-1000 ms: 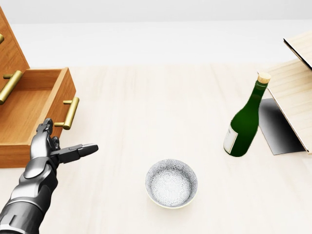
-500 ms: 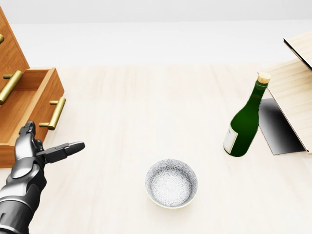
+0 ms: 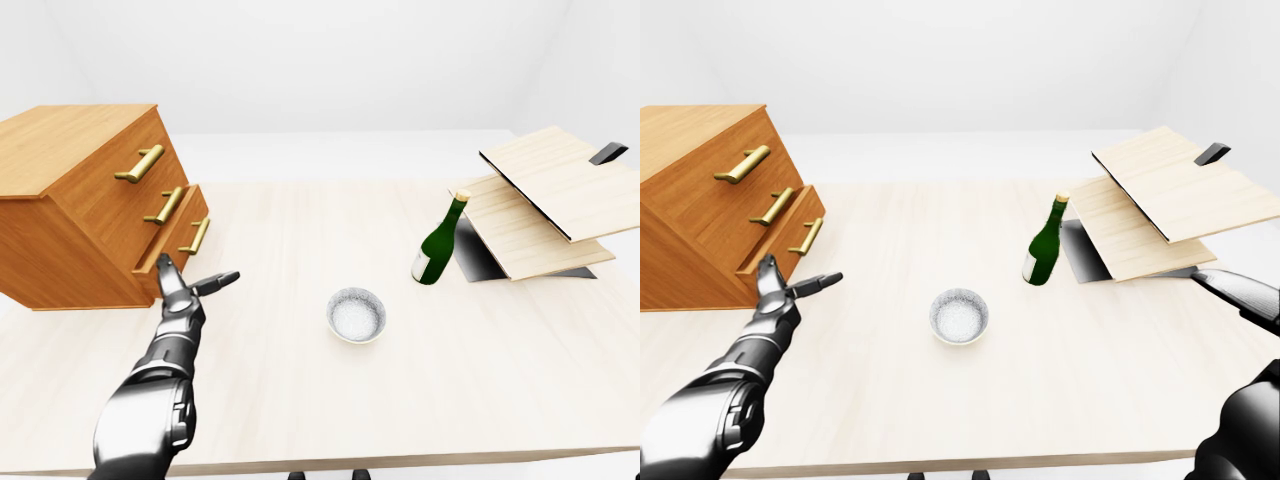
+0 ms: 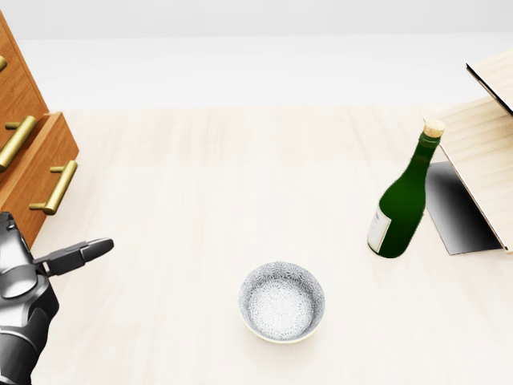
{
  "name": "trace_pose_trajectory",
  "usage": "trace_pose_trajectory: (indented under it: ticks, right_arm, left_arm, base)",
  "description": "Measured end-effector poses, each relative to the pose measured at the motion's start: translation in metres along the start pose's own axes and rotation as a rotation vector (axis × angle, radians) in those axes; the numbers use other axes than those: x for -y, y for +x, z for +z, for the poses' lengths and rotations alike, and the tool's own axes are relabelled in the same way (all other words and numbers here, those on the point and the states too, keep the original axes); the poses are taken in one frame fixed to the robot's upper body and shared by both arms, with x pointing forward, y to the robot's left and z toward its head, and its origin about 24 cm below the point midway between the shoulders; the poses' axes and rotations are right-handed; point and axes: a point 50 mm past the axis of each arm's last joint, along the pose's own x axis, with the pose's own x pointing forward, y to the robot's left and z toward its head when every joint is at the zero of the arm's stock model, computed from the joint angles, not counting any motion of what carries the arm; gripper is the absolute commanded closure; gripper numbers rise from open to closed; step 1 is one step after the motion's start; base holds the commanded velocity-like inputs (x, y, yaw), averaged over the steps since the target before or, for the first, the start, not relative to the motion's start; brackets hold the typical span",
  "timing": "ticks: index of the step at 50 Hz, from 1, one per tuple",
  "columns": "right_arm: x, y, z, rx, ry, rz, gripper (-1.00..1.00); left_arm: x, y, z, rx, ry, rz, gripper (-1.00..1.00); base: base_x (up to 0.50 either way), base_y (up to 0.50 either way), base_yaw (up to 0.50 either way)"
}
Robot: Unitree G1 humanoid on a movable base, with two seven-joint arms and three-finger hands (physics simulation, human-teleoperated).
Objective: Close the bottom drawer of the cabinet.
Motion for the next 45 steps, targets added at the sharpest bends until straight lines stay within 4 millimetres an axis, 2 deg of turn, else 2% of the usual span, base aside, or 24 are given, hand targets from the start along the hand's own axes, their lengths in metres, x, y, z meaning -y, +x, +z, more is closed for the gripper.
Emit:
trace_pose_trajectory:
  ticks: [19,45]
  right_arm:
    - [0.0,0.0,0.0,0.002,0.003,-0.001,-1.0]
    - [0.0,0.0,0.001,0.003,0.006,-0.003,-1.0]
  left_arm:
    - [-0.019,0.003,0.002,-0.003,-0.033,0.138,-1.0]
    - [-0.015,0.0,0.001,-0.001,-0.05,0.215,-1.0]
  base:
    - [0.0,0.0,0.0]
    - [0.0,0.0,0.0]
